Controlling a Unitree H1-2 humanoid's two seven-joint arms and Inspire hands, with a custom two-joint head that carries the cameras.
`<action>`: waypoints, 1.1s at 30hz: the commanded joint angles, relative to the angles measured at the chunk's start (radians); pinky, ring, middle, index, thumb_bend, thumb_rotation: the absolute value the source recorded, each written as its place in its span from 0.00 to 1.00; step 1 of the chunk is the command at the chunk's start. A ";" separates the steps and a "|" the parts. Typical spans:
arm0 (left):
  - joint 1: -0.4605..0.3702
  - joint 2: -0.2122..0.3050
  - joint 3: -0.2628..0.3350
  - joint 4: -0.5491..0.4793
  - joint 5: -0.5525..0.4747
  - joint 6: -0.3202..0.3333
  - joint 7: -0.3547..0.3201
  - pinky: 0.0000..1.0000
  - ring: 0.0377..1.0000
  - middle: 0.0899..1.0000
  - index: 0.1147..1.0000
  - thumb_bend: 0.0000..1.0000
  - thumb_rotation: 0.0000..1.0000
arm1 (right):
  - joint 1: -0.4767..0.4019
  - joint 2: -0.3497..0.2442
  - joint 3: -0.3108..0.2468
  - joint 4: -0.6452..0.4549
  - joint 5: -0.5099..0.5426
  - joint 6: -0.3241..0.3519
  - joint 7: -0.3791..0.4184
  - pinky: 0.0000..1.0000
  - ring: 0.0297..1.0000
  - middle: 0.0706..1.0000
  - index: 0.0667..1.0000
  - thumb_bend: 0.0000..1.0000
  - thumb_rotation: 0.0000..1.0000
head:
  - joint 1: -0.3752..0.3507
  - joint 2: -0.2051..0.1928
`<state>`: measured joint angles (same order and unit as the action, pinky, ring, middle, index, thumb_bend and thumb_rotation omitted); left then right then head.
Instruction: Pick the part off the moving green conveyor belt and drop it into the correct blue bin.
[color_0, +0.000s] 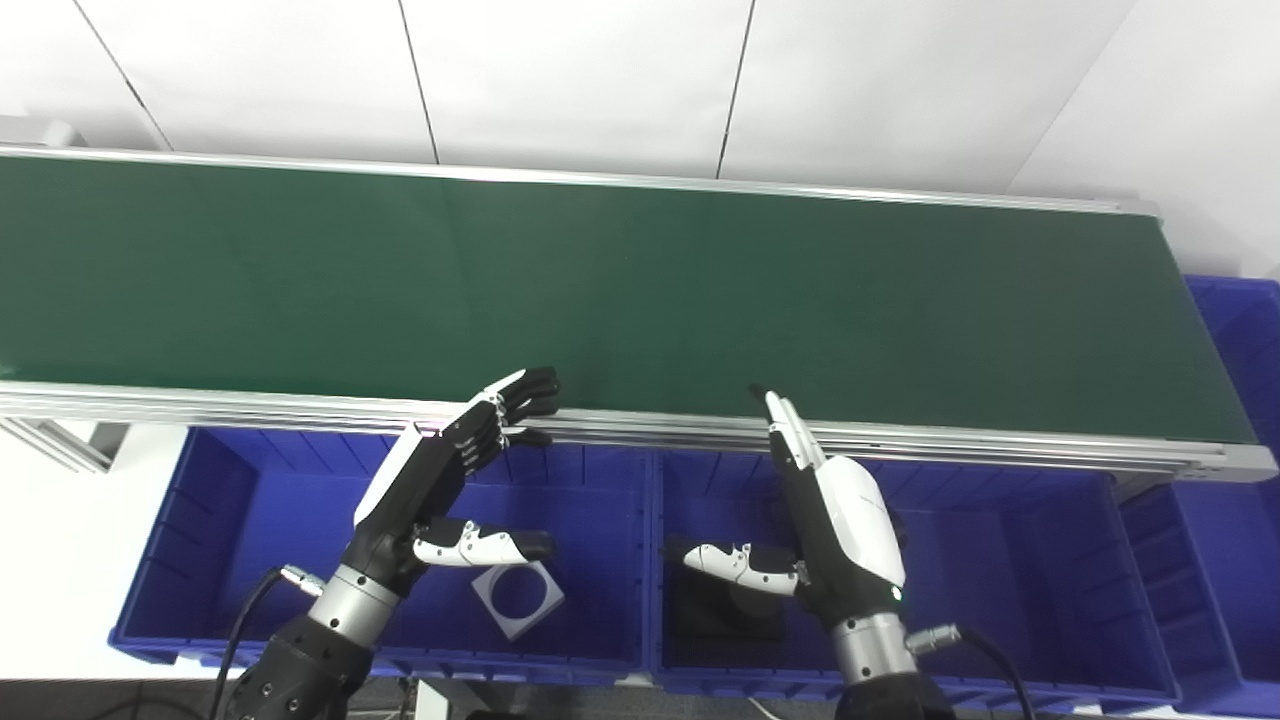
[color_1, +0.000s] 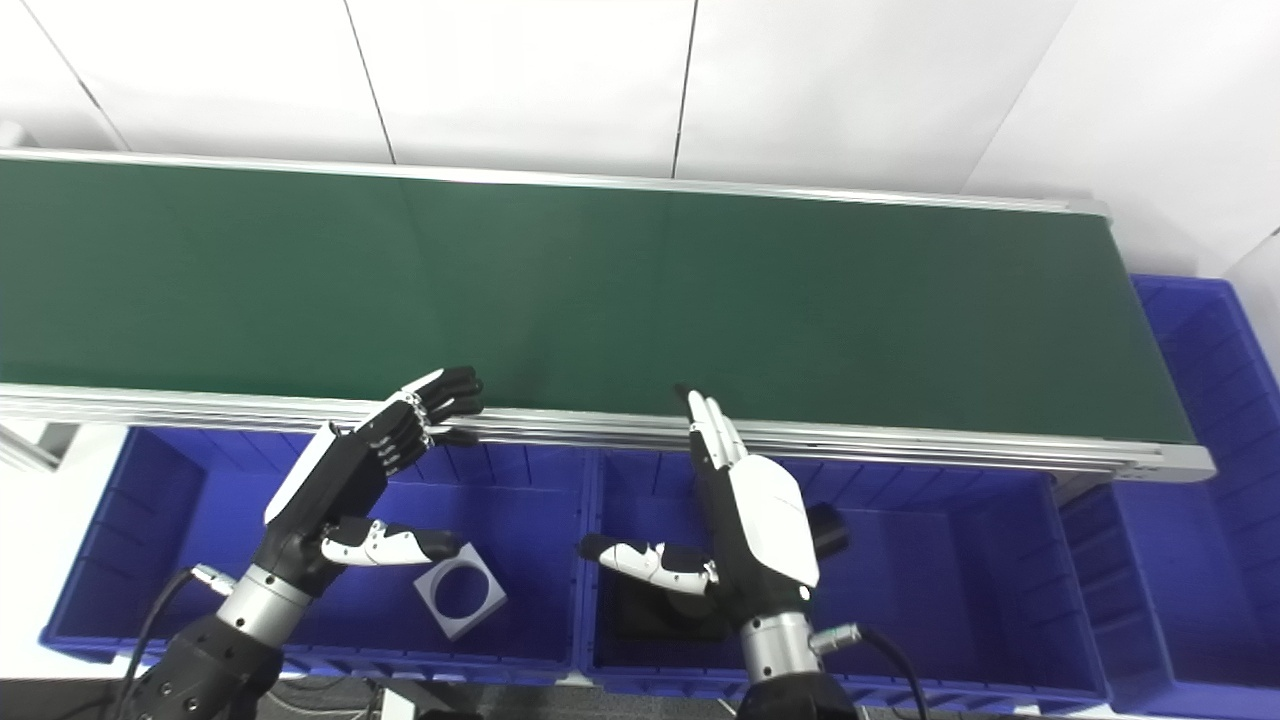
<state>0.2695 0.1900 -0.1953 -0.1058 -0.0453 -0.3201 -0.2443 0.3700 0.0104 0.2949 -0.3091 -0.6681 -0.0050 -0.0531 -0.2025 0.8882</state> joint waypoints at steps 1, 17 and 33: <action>0.001 -0.005 0.001 -0.009 -0.004 -0.046 -0.004 0.73 0.84 0.87 0.86 0.89 0.38 | 0.009 0.011 0.001 -0.002 0.081 -0.111 -0.052 0.82 0.94 0.97 1.00 0.68 0.45 | 0.006 -0.006; 0.014 -0.035 -0.001 0.038 0.026 -0.106 0.006 0.72 0.85 0.88 0.85 0.89 0.39 | 0.023 -0.018 0.008 0.078 0.370 -0.243 -0.013 0.76 0.84 0.88 0.98 0.79 0.54 | 0.045 -0.040; 0.039 -0.087 -0.005 0.032 0.061 -0.126 0.032 0.74 0.85 0.89 0.88 0.87 0.35 | 0.004 -0.047 -0.023 0.105 0.548 -0.285 0.055 0.75 0.80 0.81 0.93 0.85 0.52 | 0.098 -0.053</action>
<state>0.3083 0.1153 -0.1996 -0.0526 0.0053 -0.4032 -0.2268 0.3797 -0.0417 0.2729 -0.1864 -0.1312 -0.2342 -0.0098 -0.1043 0.8345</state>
